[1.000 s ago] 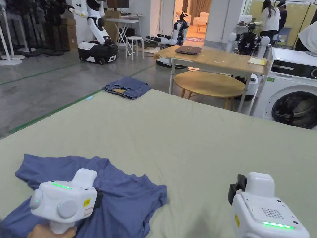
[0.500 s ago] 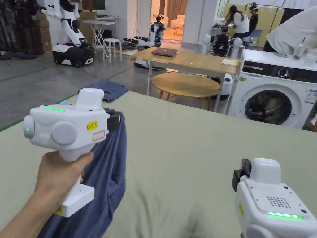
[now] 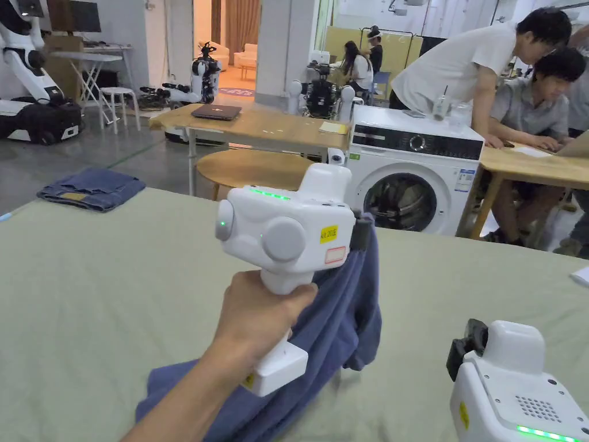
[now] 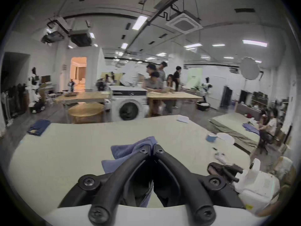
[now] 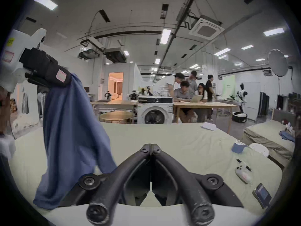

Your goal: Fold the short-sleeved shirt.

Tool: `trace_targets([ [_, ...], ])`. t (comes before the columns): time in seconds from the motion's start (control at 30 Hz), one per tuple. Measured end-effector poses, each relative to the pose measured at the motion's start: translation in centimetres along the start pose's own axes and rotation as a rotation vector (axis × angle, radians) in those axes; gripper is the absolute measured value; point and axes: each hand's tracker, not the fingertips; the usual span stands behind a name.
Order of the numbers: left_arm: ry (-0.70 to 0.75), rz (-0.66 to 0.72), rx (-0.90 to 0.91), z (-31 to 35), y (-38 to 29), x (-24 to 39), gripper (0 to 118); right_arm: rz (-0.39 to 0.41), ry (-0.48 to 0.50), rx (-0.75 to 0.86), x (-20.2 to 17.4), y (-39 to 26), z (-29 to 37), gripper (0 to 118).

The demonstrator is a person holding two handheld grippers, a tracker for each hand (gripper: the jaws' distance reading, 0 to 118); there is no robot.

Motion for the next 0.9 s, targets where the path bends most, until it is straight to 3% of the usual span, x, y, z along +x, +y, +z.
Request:
trace_targets([
  [0.27, -0.146, 0.011, -0.239, -8.5, -8.2, 7.8, 0, -0.011, -0.106, -0.041, 6.6, -1.4, 1.8, 0],
  [0.47, -0.178, 0.029, -0.329, -9.9, -12.7, 9.4, 0, -0.027, -0.143, -0.082, 9.2, -2.9, 1.9, 0],
  [0.5, -0.179, 0.032, -0.336, -9.9, -12.9, 9.3, 2, -0.029, -0.145, -0.088, 9.4, -3.1, 1.7, 0],
  [0.57, -0.188, 0.052, -0.335, -9.4, -12.6, 8.7, 35, -0.030, -0.141, -0.095, 9.4, -3.1, 1.6, 0],
  [0.6, -0.185, 0.063, -0.335, -9.1, -12.4, 8.3, 36, -0.032, -0.138, -0.096, 9.4, -3.1, 1.6, 0],
  [0.67, -0.183, 0.076, -0.306, -7.9, -11.7, 7.3, 54, -0.033, -0.125, -0.092, 9.1, -2.8, 1.5, 0],
  [0.9, 0.001, 0.068, -0.156, -1.4, -10.8, 2.4, 52, -0.006, -0.057, -0.052, 6.9, -1.4, 1.3, 0],
])
